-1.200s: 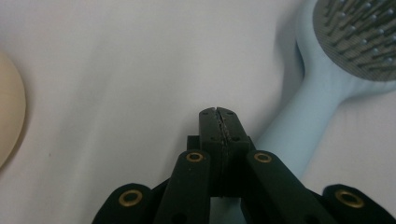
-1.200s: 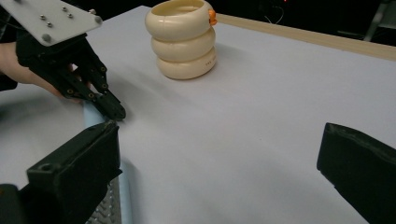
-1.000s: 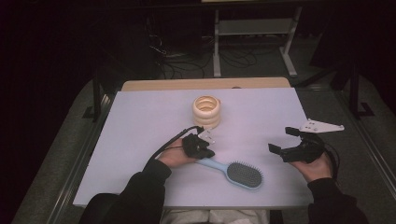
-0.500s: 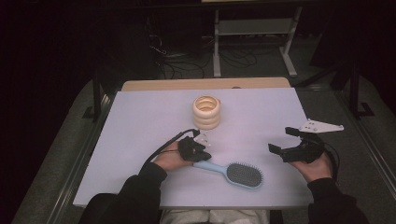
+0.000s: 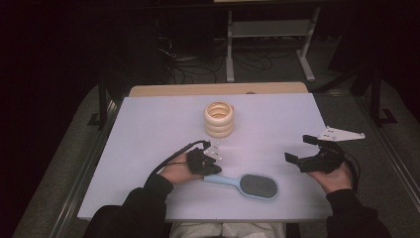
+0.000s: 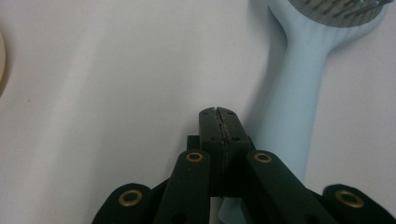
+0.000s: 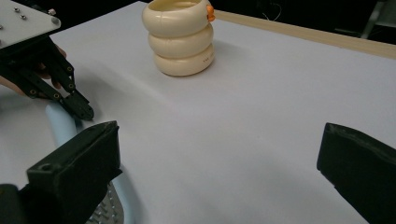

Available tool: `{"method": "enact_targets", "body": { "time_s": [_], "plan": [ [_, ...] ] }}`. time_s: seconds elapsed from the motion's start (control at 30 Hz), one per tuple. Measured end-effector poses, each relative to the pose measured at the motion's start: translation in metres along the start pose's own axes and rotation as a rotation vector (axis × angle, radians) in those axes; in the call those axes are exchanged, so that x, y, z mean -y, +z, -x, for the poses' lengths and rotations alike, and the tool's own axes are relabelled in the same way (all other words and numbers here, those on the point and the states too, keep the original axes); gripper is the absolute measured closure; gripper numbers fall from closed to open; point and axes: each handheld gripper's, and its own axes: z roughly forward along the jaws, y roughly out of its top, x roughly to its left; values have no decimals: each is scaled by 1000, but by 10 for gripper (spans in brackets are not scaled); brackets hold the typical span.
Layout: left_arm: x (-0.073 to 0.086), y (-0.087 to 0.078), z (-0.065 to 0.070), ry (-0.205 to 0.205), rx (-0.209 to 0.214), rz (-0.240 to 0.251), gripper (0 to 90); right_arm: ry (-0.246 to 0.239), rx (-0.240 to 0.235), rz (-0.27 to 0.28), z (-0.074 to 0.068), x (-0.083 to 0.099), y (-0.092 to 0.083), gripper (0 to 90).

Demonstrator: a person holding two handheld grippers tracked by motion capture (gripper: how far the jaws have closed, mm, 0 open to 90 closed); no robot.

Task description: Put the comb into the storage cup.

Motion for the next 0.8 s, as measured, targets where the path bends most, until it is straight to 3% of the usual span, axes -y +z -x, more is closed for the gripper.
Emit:
{"method": "enact_targets", "body": {
  "time_s": [0.37,0.7,0.8],
  "plan": [
    [-1,-1,11,44,-7,-23,900,-5,-4,-7,-1,0,1,0],
    [0,-5,16,53,-8,-48,900,-12,3,-3,-1,0,0,0],
    [0,-8,19,71,-30,-60,898,-10,4,-4,-1,0,0,0]
  ]
}}
